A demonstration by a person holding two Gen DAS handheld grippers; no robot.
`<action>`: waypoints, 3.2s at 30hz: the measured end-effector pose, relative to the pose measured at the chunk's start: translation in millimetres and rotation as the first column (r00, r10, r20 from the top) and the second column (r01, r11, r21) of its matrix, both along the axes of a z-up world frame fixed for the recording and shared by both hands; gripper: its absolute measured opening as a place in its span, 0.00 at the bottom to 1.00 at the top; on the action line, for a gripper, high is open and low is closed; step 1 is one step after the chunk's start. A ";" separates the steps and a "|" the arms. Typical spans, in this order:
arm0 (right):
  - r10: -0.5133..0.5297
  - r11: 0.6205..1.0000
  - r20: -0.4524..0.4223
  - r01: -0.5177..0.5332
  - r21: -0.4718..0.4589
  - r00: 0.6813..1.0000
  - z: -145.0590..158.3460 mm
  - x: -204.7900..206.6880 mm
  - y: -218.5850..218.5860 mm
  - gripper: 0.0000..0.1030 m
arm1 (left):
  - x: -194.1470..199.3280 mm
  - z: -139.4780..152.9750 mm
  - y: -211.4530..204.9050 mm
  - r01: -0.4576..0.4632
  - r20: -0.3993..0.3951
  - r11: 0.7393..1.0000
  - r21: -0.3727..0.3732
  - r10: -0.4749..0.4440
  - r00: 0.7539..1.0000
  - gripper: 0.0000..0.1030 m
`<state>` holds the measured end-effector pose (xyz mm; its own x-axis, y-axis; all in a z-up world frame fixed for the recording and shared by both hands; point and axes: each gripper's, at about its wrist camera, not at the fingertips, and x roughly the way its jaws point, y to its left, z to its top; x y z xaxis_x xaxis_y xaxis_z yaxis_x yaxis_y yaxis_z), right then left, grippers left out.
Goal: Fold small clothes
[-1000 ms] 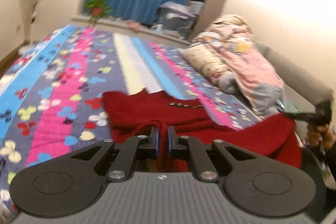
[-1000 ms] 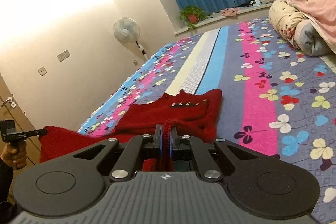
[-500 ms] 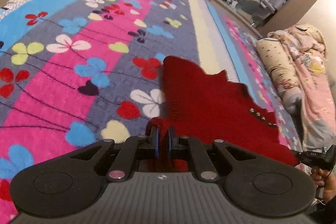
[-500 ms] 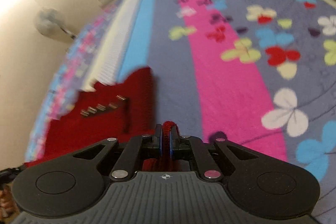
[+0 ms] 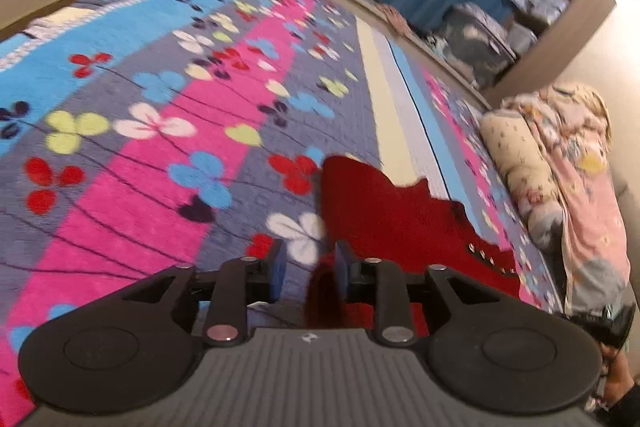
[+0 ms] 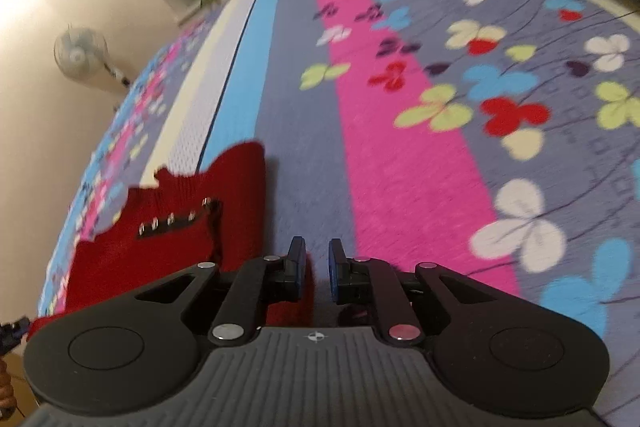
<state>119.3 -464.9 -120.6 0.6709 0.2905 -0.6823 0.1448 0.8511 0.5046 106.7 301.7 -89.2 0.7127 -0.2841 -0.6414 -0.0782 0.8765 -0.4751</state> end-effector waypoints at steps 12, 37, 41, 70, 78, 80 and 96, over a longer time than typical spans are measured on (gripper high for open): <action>0.214 0.959 -0.121 -0.232 -0.163 0.969 -16.9 -18.3 19.6 0.40 | -8.4 -20.7 -29.2 0.165 -0.137 0.966 0.198 -0.140 0.981 0.55; 0.206 0.957 0.015 -0.198 -0.212 0.978 -9.8 30.5 59.0 0.42 | 55.3 -14.0 -91.0 0.119 -0.062 0.969 0.217 -0.108 0.992 0.56; 0.170 0.962 0.007 -0.164 -0.218 0.985 -14.4 42.1 62.0 0.42 | 65.4 -17.2 -90.3 0.074 -0.066 0.974 0.214 -0.061 0.996 0.56; 0.176 0.973 -0.071 -0.184 -0.141 0.982 -33.7 51.4 76.9 0.54 | 86.3 -43.3 -81.5 0.026 -0.170 0.990 0.141 -0.001 0.985 0.65; 0.185 0.966 -0.038 -0.189 -0.176 0.982 -24.7 49.3 79.8 0.11 | 85.3 -41.5 -85.6 0.072 -0.160 0.990 0.118 -0.053 0.986 0.34; 0.193 0.963 0.005 -0.188 -0.195 0.981 -16.1 45.7 82.0 0.10 | 84.0 -36.5 -93.4 0.113 -0.136 0.982 0.154 -0.092 0.986 0.16; 0.101 0.953 0.443 0.042 -0.301 0.891 48.2 27.2 88.5 0.09 | 65.4 28.4 -102.6 -0.061 0.253 0.950 0.306 -0.019 0.967 0.13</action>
<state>146.4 -376.4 -72.4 0.9185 0.1491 -0.3661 -0.0642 0.9701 0.2340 172.1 199.1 -60.8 0.8647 -0.0837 -0.4952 -0.0121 0.9822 -0.1872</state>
